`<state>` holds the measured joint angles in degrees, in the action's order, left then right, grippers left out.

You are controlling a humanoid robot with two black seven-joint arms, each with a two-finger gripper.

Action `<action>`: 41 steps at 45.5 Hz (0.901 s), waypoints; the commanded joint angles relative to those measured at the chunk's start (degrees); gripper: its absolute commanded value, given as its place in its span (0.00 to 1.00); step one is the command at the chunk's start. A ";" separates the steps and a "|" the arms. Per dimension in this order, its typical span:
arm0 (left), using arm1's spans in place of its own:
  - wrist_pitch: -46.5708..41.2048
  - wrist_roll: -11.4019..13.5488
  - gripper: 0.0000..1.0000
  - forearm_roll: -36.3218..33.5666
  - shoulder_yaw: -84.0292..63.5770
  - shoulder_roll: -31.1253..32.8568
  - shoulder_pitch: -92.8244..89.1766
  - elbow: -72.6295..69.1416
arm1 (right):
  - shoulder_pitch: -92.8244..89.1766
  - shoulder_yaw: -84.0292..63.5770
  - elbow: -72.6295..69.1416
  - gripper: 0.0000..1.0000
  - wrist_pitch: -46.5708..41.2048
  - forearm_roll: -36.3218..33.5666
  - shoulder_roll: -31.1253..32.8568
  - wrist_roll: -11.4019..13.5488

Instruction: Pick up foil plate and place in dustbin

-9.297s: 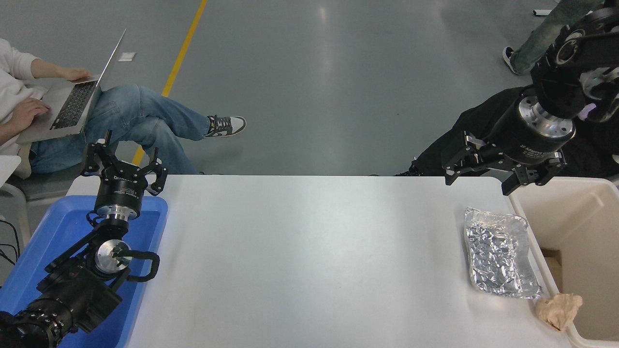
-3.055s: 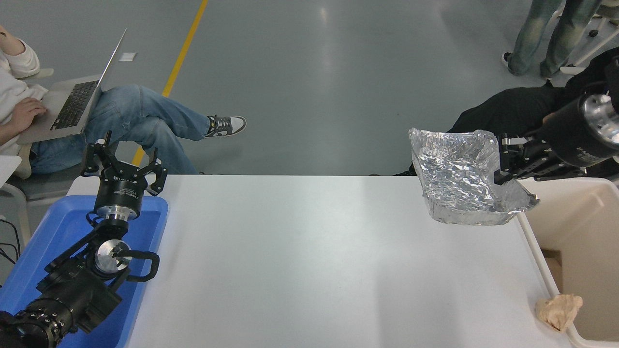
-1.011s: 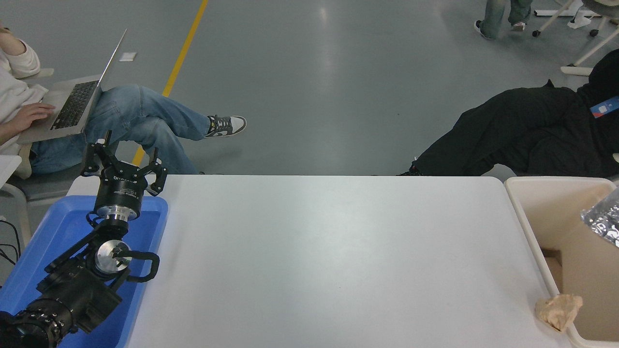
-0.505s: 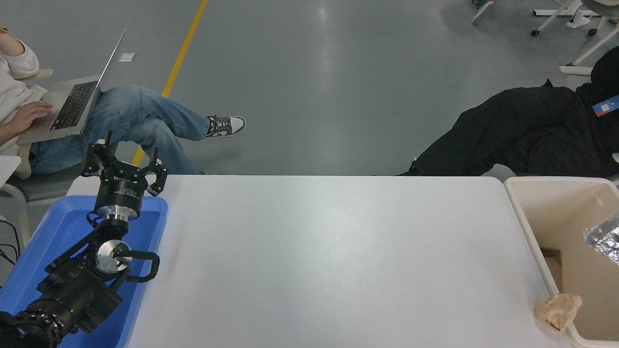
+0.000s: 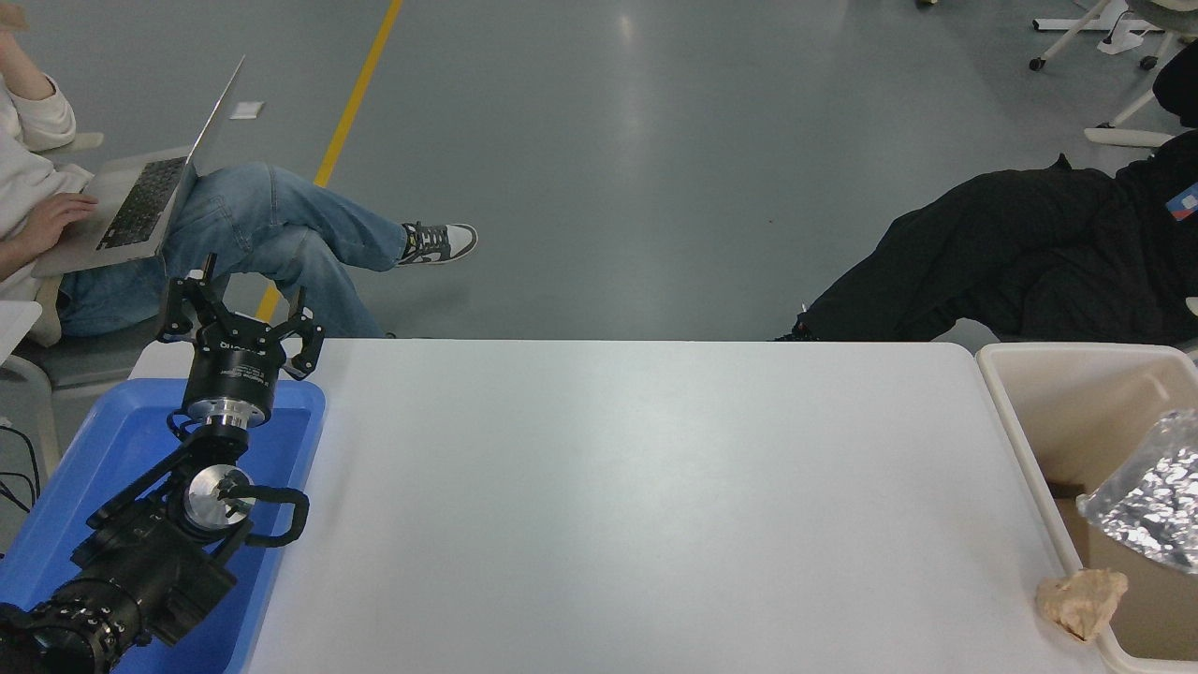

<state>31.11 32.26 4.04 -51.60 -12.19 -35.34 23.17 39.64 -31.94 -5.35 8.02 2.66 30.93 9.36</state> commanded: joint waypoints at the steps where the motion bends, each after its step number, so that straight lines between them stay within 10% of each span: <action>1: 0.00 0.00 0.99 0.01 0.01 0.06 0.01 0.03 | 5.35 -0.85 -7.90 0.76 0.68 0.33 3.25 0.04; 12: 0.00 0.00 0.99 0.01 0.01 0.06 0.01 0.03 | 24.41 -13.22 -32.60 0.98 0.59 -0.11 13.10 0.04; 29: 0.00 0.00 0.99 -0.08 0.01 -0.02 0.01 0.03 | 54.48 -36.61 -60.82 1.00 -2.39 -0.11 9.50 0.04; 41: 0.00 0.00 0.99 -0.08 0.01 -0.02 -0.08 0.03 | 67.23 -37.67 -63.11 1.00 -33.83 -0.20 1.33 0.13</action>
<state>31.11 32.25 3.96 -51.59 -12.21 -35.36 23.19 93.83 -65.83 -62.70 -3.18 2.56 38.62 9.48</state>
